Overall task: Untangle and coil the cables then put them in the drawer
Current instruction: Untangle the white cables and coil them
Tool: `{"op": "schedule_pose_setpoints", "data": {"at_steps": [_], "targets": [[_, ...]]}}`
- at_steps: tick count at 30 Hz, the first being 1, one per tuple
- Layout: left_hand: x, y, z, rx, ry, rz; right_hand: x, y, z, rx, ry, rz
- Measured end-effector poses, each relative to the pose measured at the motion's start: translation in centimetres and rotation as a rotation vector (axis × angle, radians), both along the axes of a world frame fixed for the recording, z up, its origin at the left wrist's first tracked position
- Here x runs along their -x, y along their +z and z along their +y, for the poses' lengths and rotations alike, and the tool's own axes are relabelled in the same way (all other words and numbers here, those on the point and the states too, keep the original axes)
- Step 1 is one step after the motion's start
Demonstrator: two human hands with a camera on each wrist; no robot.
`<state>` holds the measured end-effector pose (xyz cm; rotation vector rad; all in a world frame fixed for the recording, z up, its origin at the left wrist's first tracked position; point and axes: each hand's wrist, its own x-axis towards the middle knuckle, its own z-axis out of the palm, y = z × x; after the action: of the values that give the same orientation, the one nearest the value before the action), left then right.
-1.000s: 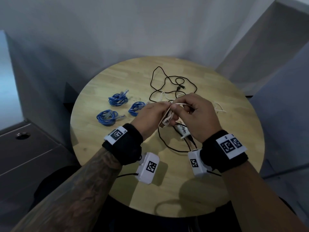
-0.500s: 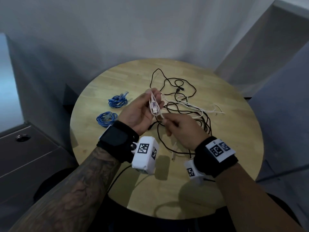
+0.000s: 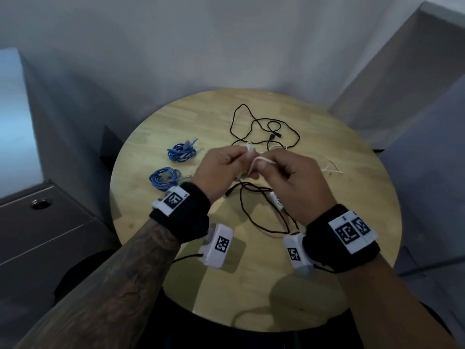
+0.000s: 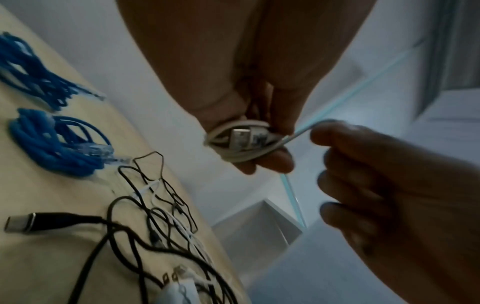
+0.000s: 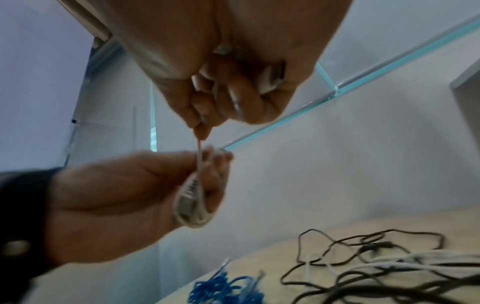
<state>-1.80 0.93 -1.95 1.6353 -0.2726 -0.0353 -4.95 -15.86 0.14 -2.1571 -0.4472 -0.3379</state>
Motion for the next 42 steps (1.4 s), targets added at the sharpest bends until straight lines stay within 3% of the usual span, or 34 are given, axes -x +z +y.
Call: {"op": "schedule_pose_setpoints", "data": {"at_steps": [4, 8, 12, 16, 19, 24, 26, 27, 32, 36, 40, 42], "targets": [[0.7, -0.1, -1.1, 0.081, -0.223, 0.174, -1.0, -0.8, -1.5, -0.126, -0.139, 0.052], [0.2, 0.1, -0.4, 0.439, -0.318, 0.336, -1.0, -1.0, -1.2, -0.289, 0.038, 0.288], [0.4, 0.5, -0.2, 0.654, -0.411, 0.463, -1.2, -1.0, -1.1, -0.278, 0.101, 0.268], [0.2, 0.0, -0.2, 0.551, -0.364, 0.363, -1.2, -0.8, -1.6, -0.357, 0.113, 0.323], [0.2, -0.1, -0.6, 0.437, -0.276, 0.26, -1.1, -0.9, -1.5, -0.311, 0.104, 0.274], [-0.1, -0.1, -0.8, 0.371, -0.087, 0.208, -1.6, -2.1, -1.9, -0.071, -0.001, 0.143], [-0.2, -0.1, -0.7, 0.317, -0.082, 0.205, -1.9, -2.6, -2.0, 0.097, -0.061, 0.056], [-0.2, -0.3, -0.8, 0.311, -0.098, 0.224, -2.1, -2.9, -2.1, 0.086, -0.099, 0.072], [-0.4, -0.7, -1.2, 0.356, -0.17, 0.311, -2.2, -2.1, -1.4, -0.441, -0.128, 0.346], [-0.3, -0.6, -1.3, 0.434, -0.228, 0.396, -2.0, -1.8, -0.9, -0.556, -0.104, 0.409], [-0.3, -1.0, -1.9, 0.518, -0.091, 0.372, -1.1, -1.5, 0.2, -0.654, 0.022, 0.457], [-0.3, -1.2, -1.9, 0.503, -0.033, 0.345, -0.7, -1.4, 0.6, -0.602, 0.101, 0.432]]}}
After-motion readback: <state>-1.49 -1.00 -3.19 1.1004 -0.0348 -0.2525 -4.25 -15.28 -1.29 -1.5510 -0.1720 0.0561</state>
